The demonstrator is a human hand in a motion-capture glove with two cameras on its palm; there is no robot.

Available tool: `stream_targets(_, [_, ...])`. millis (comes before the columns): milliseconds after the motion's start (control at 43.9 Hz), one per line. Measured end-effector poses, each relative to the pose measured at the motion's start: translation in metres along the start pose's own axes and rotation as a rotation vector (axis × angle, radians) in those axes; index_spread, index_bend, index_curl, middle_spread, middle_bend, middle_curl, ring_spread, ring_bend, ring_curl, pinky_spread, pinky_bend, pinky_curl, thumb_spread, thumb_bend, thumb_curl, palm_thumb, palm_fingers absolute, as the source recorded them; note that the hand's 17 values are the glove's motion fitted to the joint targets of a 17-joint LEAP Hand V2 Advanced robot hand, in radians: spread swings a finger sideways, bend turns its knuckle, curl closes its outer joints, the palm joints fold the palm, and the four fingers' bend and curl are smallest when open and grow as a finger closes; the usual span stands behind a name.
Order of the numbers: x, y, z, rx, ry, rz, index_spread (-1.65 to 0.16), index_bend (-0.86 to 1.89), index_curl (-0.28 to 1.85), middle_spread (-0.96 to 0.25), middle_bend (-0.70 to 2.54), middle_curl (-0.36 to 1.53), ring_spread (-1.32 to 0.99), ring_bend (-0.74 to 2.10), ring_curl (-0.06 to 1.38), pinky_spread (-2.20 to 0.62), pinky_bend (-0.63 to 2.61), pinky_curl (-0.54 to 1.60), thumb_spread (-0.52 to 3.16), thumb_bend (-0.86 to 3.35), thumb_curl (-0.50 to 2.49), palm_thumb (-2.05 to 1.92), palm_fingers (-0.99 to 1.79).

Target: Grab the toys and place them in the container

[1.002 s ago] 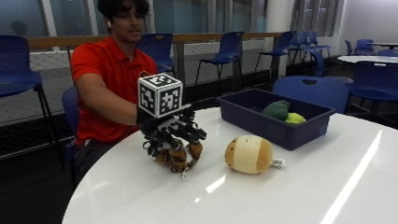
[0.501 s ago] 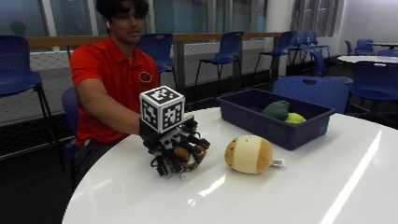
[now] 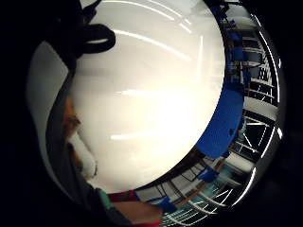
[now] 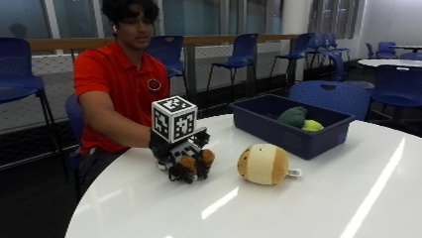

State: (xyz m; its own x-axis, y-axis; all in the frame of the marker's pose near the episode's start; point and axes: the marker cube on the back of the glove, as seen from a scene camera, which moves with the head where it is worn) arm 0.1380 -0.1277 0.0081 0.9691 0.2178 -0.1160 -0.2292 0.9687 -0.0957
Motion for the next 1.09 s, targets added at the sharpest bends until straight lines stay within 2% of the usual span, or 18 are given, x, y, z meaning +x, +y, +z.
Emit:
stream_targets(182, [-0.003,0.000,-0.001,0.078,0.011,-0.033,-0.41,0.34,0.37,-0.24,0.27,0.21,-0.30,0.86,0.33,-0.38,1.08,0.36,1.25,0.17,0.42,0.41,0.74])
stream_targets(433, [-0.004,0.002,0.000,0.162,-0.036,-0.081,-0.41,0.49,0.48,-0.37,0.41,0.29,-0.46,0.87,0.37,-0.44,0.98,0.37,0.99,0.18,0.56,0.58,0.99])
stream_targets(752, [-0.003,0.005,-0.001,0.202,-0.050,-0.079,-0.38,0.56,0.61,-0.45,0.48,0.37,-0.53,0.86,0.42,-0.44,0.93,0.38,0.78,0.16,0.70,0.65,1.02])
stream_targets(957, [0.002,0.000,-0.011,0.068,-0.083,-0.025,-0.38,0.57,0.67,-0.47,0.50,0.41,-0.55,0.86,0.45,-0.45,0.91,0.40,0.71,0.15,0.77,0.65,1.01])
stream_targets(1093, [-0.006,0.000,-0.022,0.049,-0.067,0.001,-0.38,0.56,0.71,-0.48,0.51,0.44,-0.55,0.86,0.46,-0.45,0.90,0.40,0.67,0.15,0.82,0.67,1.01])
